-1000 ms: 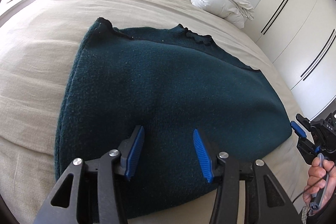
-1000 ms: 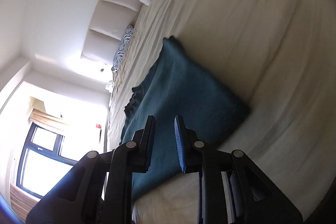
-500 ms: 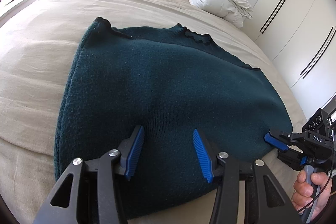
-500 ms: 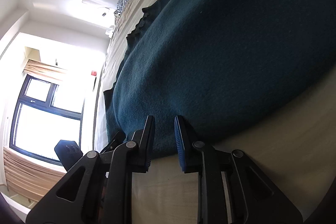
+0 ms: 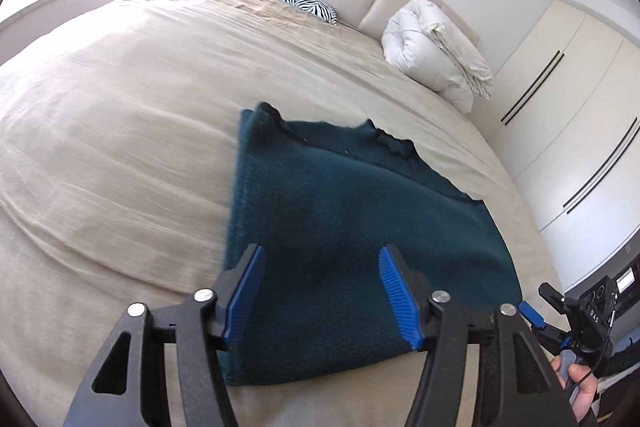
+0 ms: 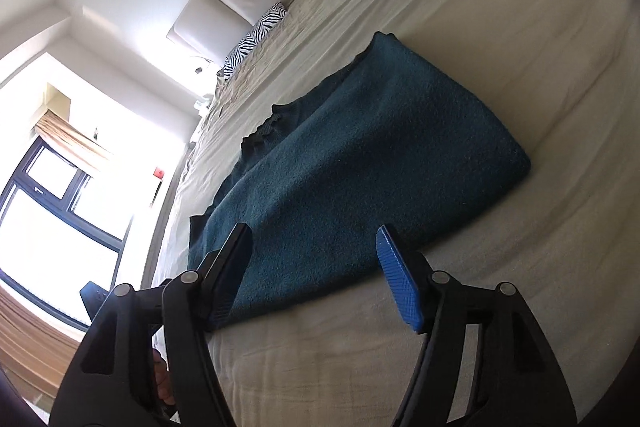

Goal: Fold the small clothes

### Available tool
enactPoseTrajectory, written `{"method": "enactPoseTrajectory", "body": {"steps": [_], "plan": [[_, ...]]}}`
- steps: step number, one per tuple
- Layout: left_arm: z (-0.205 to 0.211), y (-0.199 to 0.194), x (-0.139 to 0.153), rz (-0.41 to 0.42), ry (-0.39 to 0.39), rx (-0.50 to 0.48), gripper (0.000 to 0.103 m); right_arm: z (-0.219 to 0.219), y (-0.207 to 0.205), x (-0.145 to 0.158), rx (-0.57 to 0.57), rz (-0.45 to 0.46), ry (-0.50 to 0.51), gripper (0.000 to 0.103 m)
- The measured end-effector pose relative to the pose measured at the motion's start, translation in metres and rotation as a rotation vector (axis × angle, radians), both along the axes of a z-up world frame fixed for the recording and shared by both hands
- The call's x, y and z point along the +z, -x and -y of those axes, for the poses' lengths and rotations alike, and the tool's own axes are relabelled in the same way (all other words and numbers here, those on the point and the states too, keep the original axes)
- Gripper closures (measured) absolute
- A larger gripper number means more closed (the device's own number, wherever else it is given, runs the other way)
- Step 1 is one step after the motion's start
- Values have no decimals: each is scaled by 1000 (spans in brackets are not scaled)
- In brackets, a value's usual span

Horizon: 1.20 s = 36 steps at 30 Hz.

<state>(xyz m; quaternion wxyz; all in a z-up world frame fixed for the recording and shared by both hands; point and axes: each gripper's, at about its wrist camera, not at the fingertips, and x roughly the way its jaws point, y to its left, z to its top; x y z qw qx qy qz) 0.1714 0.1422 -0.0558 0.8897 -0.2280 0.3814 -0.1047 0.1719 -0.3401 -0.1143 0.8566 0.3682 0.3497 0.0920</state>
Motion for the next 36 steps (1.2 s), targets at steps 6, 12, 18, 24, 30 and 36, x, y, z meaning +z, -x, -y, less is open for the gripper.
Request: {"method": "enactPoseTrajectory", "body": {"steps": [6, 12, 18, 24, 30, 36], "plan": [[-42, -20, -28, -118, 186, 4, 36, -29, -25, 6, 110, 6, -54, 39], [-47, -44, -57, -229, 373, -66, 36, -51, -49, 12, 211, 4, -98, 39], [-47, -68, -64, -293, 469, -103, 36, -68, -80, 19, 287, -13, -135, 39], [-38, -79, -65, -334, 475, -147, 40, -92, -127, 15, 341, -60, -182, 39], [-39, -82, -77, -364, 516, -155, 63, -137, -178, 4, 437, -121, -229, 39], [-45, -80, -89, -373, 556, -142, 87, -168, -213, -22, 487, -198, -288, 39]]}}
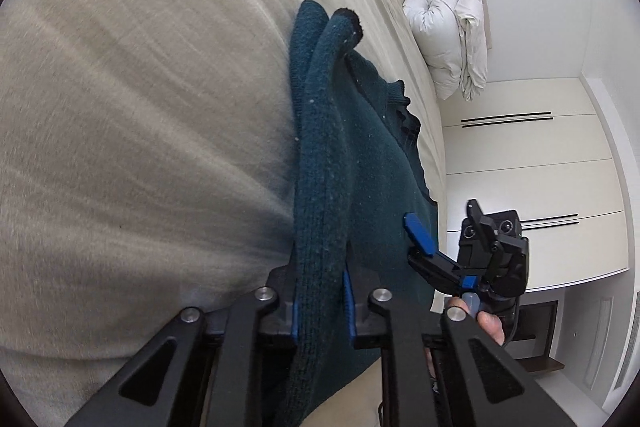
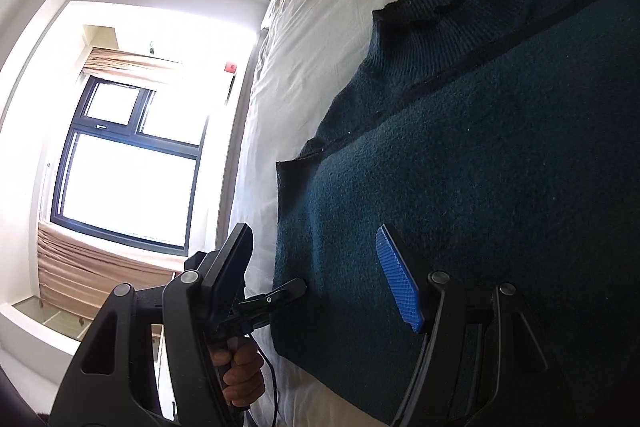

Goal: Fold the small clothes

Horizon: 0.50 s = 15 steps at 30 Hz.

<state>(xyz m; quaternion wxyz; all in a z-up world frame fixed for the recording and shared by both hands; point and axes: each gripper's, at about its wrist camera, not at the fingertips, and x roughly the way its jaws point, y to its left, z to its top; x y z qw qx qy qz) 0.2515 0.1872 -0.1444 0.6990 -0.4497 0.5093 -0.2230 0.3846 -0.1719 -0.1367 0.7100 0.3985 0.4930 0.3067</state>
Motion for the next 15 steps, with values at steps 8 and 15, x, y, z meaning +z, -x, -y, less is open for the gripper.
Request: {"method": "enactPoseTrajectory", "body": {"steps": [8, 15], "plan": [[-3, 5, 12, 21, 17, 26, 89, -5, -14, -29, 13, -33, 7, 56], [27, -3, 67, 102, -40, -12, 89, 20, -15, -25, -23, -48, -89, 51]]}}
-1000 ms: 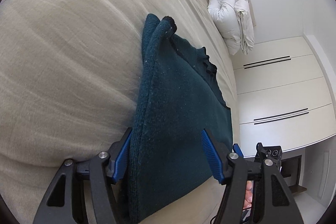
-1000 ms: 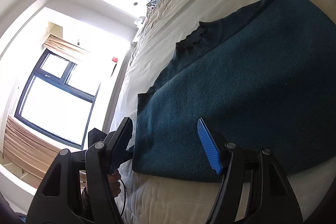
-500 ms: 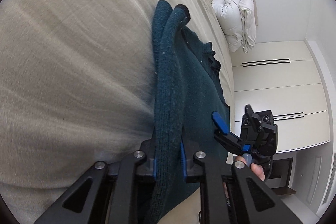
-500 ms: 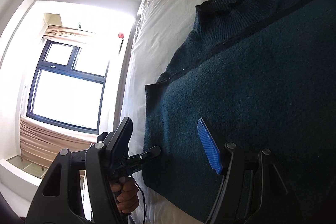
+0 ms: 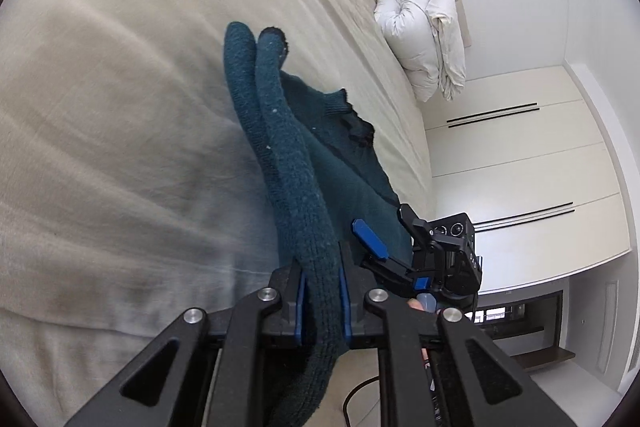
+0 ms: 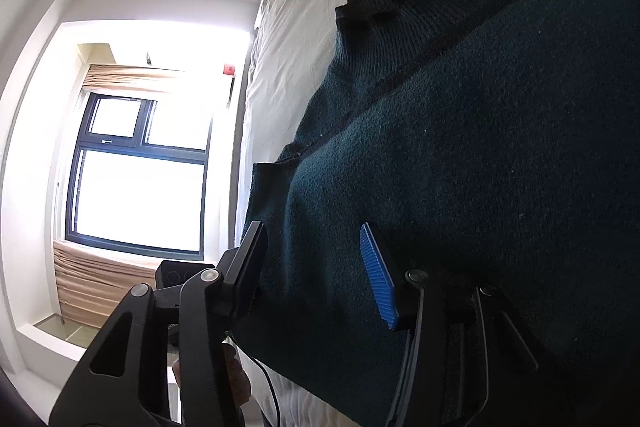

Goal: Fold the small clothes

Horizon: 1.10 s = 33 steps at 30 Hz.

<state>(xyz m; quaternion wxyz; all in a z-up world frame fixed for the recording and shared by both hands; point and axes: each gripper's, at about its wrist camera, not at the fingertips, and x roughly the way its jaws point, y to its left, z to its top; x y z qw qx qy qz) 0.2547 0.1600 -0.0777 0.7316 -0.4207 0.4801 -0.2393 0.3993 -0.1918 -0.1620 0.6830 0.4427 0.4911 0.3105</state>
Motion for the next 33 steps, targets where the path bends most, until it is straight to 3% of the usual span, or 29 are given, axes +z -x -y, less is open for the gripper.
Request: {"method": "enactPoseTrajectory", "body": {"steps": [2, 8, 14, 16, 20, 22, 26, 29, 33], "plan": [[20, -5, 18, 28, -22, -28, 89, 20, 4, 6, -29, 17, -62, 44], [116, -27, 48, 93, -87, -154, 89, 93, 11, 9, -105, 32, -204, 41], [228, -45, 25, 98, -91, -285, 87, 168, 19, -2, -191, 14, -314, 40], [251, -47, 5, 55, -92, -312, 76, 188, 21, -8, -223, 8, -334, 40], [245, -34, -4, 64, -14, -313, 52, 215, 25, -15, -255, -8, -316, 38], [229, -27, 6, 105, -46, -298, 51, 215, 24, -16, -234, -8, -308, 38], [190, -11, 17, 171, -88, -263, 49, 210, 19, -8, -184, -8, -199, 38], [176, -6, 12, 155, -102, -233, 48, 200, 20, 1, -139, -14, -83, 38], [165, -6, -2, 127, -65, -213, 48, 176, 20, 13, -74, -17, 107, 43]]}}
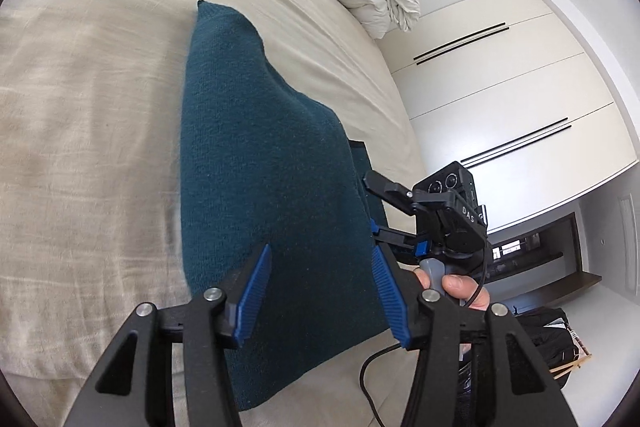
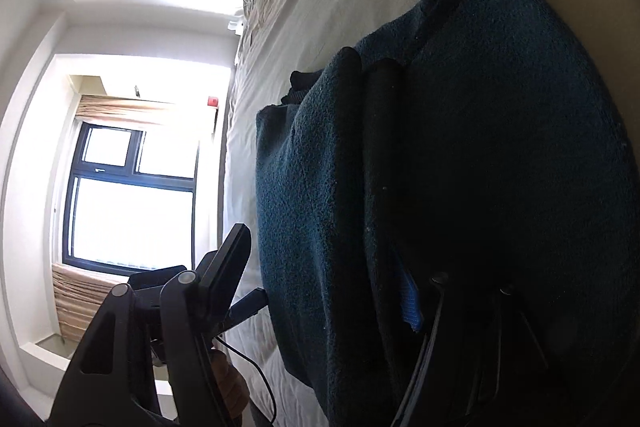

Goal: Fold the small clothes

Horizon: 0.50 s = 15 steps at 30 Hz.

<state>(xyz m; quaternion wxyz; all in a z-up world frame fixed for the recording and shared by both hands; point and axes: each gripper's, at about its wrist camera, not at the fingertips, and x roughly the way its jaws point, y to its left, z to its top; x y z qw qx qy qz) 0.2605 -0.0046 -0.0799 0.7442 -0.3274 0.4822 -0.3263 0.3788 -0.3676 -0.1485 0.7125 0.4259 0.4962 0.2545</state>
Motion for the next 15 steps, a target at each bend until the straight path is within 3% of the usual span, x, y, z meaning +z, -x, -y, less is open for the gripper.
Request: {"method": "enactPoseTrajectory", "body": {"steps": [2, 5, 9, 15], "plan": [[2, 3, 0, 12, -17, -10, 48, -11, 0, 5, 29, 0, 114, 62], [10, 5, 4, 33, -39, -22, 47, -19, 5, 8, 46, -5, 252, 83], [16, 4, 11, 53, -62, -22, 44, -20, 9, 18, 46, 40, 371, 89], [23, 1, 12, 54, -74, -29, 41, -2, 13, 45, -9, 104, 403, 90]]}}
